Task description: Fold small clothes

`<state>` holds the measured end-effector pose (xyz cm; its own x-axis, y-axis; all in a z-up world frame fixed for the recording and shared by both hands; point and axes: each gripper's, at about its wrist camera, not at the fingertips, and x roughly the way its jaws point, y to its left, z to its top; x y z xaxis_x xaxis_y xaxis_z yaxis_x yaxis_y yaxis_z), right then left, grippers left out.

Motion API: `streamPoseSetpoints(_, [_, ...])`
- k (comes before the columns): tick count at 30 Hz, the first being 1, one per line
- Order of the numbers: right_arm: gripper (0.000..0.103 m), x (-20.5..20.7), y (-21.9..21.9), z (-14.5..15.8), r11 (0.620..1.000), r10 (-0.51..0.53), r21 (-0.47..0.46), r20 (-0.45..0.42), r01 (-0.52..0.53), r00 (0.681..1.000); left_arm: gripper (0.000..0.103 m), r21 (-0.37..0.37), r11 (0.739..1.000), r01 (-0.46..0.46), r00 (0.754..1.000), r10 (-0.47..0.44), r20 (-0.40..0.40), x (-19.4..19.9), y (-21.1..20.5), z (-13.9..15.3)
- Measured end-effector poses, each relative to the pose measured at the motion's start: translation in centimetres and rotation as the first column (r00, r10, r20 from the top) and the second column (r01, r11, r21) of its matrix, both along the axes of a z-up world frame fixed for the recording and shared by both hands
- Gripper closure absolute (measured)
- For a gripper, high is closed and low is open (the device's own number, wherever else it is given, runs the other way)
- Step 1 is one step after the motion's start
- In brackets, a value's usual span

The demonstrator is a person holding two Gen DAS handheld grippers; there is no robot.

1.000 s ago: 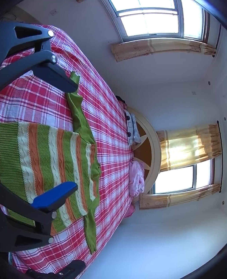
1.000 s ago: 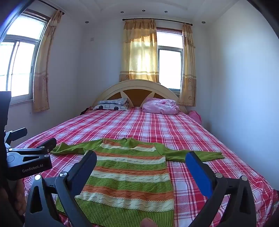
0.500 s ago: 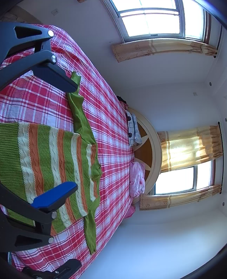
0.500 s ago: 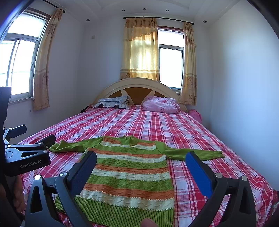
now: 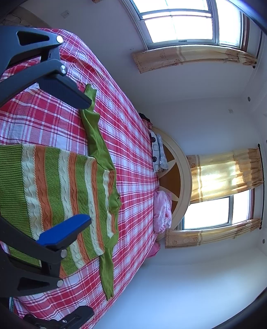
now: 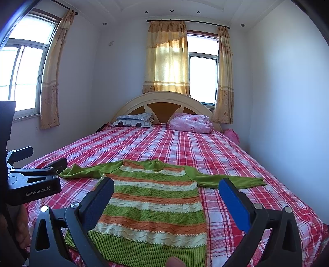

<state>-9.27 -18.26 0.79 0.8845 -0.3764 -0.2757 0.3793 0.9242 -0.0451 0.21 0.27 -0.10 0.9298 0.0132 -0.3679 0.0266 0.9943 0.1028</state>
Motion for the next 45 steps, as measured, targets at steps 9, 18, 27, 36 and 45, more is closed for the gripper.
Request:
streamPoseSetpoints(9, [0.001, 0.07, 0.17, -0.21, 1.000, 0.008, -0.006, 0.001, -0.008, 1.000, 0.000, -0.015, 1.000, -0.007, 1.000, 0.007, 0.003, 0.05, 0.01, -0.05])
streamPoseSetpoints(18, [0.001, 0.07, 0.43, -0.24, 1.000, 0.010, -0.009, 0.004, -0.010, 1.000, 0.000, -0.016, 1.000, -0.005, 1.000, 0.005, 0.001, -0.04, 0.01, -0.04])
streamPoseSetpoints(27, [0.001, 0.08, 0.42, -0.33, 1.000, 0.011, -0.009, 0.004, -0.011, 1.000, 0.000, -0.020, 1.000, -0.006, 1.000, 0.006, -0.004, -0.03, -0.05, -0.08])
streamPoseSetpoints(36, [0.001, 0.10, 0.33, -0.39, 1.000, 0.012, -0.009, 0.005, -0.012, 1.000, 0.000, -0.019, 1.000, -0.006, 1.000, 0.006, -0.004, -0.04, -0.07, -0.15])
streamPoseSetpoints(45, [0.001, 0.20, 0.20, -0.64, 1.000, 0.012, -0.006, 0.001, -0.012, 1.000, 0.000, -0.022, 1.000, -0.005, 1.000, 0.005, -0.006, 0.07, -0.05, -0.34])
